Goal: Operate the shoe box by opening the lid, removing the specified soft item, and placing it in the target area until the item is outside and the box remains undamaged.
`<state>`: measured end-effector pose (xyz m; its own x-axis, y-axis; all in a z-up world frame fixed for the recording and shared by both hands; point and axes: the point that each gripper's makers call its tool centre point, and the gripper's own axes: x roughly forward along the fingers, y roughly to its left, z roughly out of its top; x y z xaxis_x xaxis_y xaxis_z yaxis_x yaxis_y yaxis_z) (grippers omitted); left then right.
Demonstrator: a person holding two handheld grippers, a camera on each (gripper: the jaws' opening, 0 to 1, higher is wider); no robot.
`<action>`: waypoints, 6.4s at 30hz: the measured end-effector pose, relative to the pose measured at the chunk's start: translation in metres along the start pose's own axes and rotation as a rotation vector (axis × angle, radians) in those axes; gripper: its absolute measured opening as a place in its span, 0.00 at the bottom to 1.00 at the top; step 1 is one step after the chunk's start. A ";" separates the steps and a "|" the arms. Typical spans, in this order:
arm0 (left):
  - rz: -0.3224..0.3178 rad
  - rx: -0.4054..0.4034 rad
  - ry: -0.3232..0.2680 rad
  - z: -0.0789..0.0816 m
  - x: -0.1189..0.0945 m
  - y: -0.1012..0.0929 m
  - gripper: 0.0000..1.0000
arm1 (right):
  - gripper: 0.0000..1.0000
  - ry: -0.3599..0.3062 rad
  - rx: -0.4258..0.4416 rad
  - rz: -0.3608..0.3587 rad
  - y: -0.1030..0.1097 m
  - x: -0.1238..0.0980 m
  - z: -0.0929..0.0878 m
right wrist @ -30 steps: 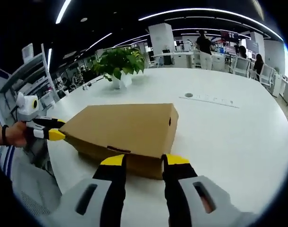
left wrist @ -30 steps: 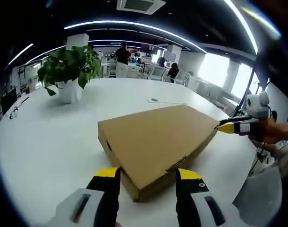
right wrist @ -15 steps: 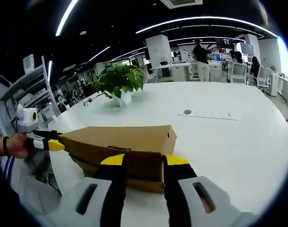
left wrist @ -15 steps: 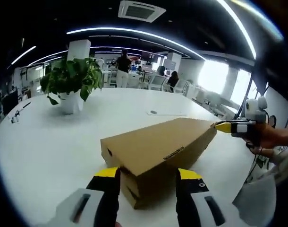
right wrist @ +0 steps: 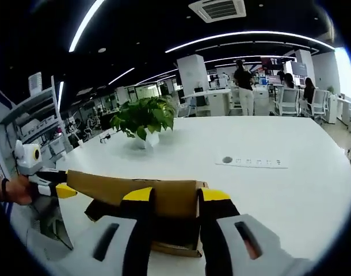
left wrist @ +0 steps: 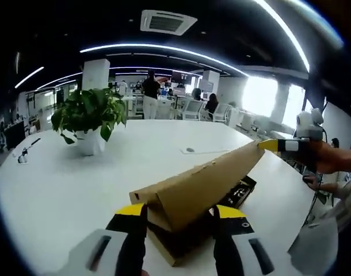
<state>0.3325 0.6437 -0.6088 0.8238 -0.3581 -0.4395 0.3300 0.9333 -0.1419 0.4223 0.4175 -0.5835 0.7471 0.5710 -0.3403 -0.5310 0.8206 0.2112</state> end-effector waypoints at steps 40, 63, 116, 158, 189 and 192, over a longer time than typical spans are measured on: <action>0.287 0.049 -0.072 0.048 0.007 0.051 0.05 | 0.34 -0.034 -0.069 0.065 -0.002 0.033 0.051; 0.274 0.035 -0.079 0.064 0.019 0.066 0.04 | 0.08 0.038 -0.057 -0.006 -0.039 0.058 0.028; 0.209 0.099 0.110 0.008 0.085 0.101 0.05 | 0.00 0.181 -0.058 -0.053 -0.068 0.119 -0.015; 0.182 0.070 0.247 -0.023 0.099 0.110 0.09 | 0.02 0.307 0.058 -0.064 -0.071 0.133 -0.055; 0.104 -0.103 0.120 -0.038 0.046 0.018 0.17 | 0.15 0.260 0.094 -0.033 -0.050 0.022 -0.098; 0.090 -0.100 0.121 -0.038 0.046 0.011 0.17 | 0.15 0.254 0.093 -0.024 -0.046 0.019 -0.097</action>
<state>0.3566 0.6385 -0.6647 0.7845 -0.2724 -0.5571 0.2049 0.9618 -0.1817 0.4218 0.3886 -0.6884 0.6287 0.5366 -0.5629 -0.4660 0.8394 0.2797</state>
